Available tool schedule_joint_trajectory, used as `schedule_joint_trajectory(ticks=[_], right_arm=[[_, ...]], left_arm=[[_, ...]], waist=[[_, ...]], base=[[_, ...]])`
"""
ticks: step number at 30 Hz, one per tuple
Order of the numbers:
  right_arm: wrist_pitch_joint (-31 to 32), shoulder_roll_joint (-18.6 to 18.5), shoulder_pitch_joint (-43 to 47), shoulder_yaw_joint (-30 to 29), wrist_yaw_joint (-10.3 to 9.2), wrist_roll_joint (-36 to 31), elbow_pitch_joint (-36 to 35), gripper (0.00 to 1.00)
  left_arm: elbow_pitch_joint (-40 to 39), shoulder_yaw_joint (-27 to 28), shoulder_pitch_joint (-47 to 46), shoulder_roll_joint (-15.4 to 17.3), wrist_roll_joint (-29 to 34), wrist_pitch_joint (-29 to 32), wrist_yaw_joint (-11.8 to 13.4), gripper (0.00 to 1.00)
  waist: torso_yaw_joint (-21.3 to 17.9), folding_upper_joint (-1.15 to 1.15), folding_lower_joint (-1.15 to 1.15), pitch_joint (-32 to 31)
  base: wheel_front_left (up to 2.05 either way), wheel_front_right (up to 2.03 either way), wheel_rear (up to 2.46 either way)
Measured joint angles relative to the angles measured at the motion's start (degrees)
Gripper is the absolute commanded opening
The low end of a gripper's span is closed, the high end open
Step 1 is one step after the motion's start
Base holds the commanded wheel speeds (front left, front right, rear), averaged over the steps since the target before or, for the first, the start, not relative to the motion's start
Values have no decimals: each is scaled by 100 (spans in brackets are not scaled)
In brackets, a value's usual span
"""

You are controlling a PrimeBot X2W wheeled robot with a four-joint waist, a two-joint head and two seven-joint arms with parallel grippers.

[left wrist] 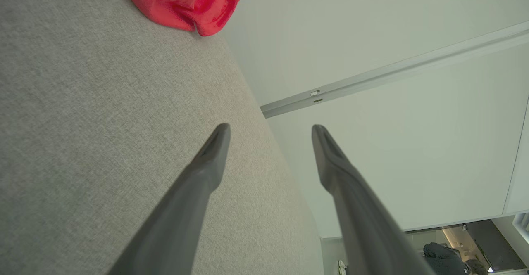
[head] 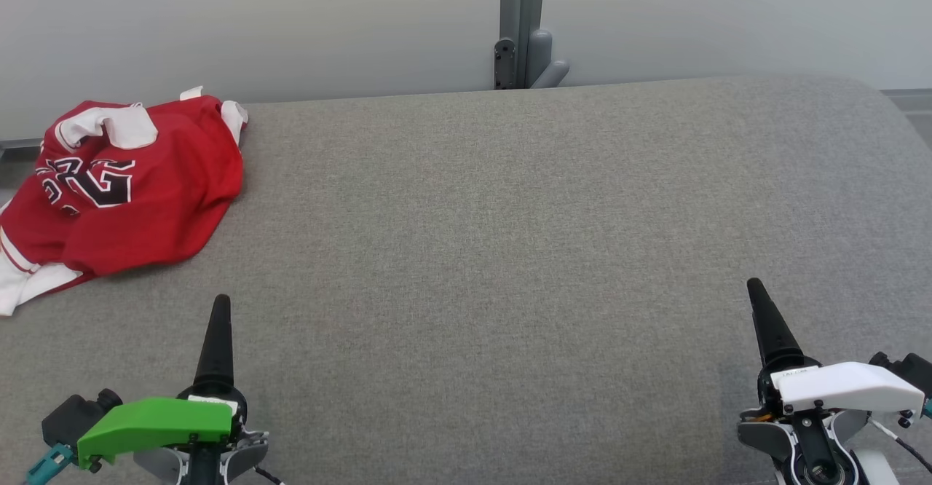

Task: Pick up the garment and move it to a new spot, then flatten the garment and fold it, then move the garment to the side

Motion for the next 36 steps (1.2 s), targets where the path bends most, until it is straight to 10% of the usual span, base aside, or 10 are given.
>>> schedule_joint_trajectory(ticks=[36], right_arm=[[-691,-30,199,559,0,-3790,-524,100]], left_arm=[[-413,-379,278,63,3872,-705,508,100]], waist=[[-14,0,0,63]], base=[[0,0,0]])
